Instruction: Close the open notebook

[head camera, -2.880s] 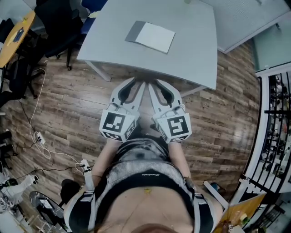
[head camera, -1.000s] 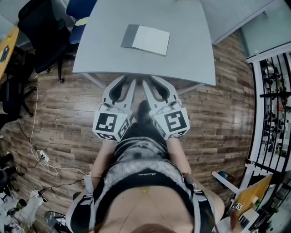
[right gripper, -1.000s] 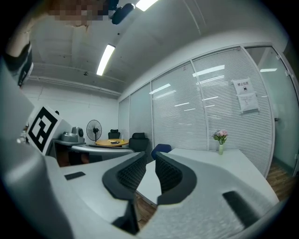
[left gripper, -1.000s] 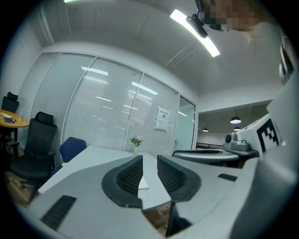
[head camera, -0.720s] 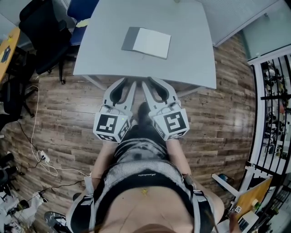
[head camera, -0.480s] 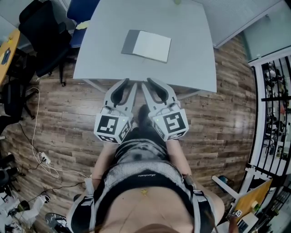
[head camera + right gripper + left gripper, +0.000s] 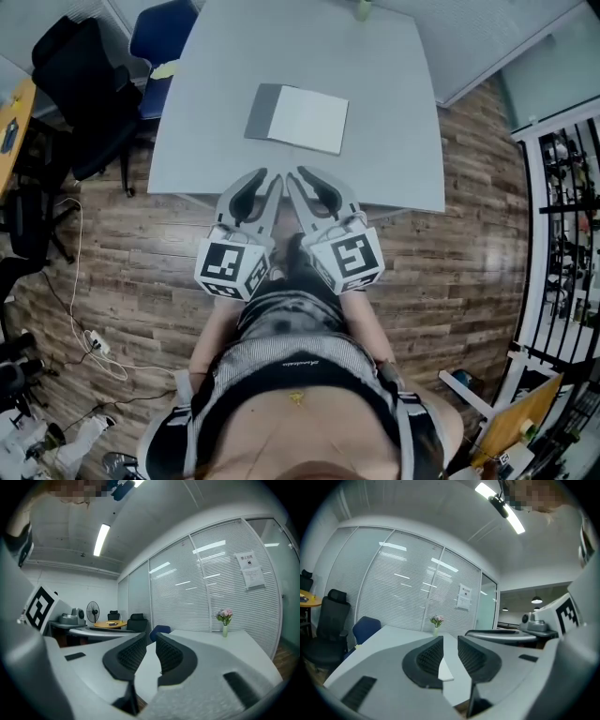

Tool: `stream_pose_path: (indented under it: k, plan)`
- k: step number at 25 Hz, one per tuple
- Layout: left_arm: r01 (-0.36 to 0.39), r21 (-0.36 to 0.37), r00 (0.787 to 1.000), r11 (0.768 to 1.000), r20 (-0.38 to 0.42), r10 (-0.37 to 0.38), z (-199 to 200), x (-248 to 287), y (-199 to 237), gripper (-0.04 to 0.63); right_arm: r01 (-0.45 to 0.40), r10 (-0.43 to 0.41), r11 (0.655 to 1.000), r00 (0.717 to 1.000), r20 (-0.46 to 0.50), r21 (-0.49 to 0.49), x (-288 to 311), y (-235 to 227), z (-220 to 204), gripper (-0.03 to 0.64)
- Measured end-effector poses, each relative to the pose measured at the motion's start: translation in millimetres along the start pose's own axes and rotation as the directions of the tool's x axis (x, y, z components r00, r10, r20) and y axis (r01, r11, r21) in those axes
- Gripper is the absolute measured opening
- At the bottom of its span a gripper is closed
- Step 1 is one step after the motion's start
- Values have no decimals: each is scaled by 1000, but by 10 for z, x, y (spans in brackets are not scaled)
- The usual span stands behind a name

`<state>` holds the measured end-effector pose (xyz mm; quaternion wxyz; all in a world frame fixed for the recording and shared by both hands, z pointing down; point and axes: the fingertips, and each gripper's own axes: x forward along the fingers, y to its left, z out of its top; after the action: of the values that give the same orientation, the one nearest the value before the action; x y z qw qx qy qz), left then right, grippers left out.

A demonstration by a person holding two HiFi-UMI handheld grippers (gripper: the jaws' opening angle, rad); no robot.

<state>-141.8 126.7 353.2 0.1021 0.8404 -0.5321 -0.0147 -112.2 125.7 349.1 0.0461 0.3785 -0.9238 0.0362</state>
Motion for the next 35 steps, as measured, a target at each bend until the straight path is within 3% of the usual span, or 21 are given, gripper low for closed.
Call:
stream_pose_path:
  k: [35]
  plan:
    - [-89, 20, 996, 996, 19, 89, 300, 1666, 359, 69, -97, 96, 995, 995, 21, 13, 954, -1446, 164, 63]
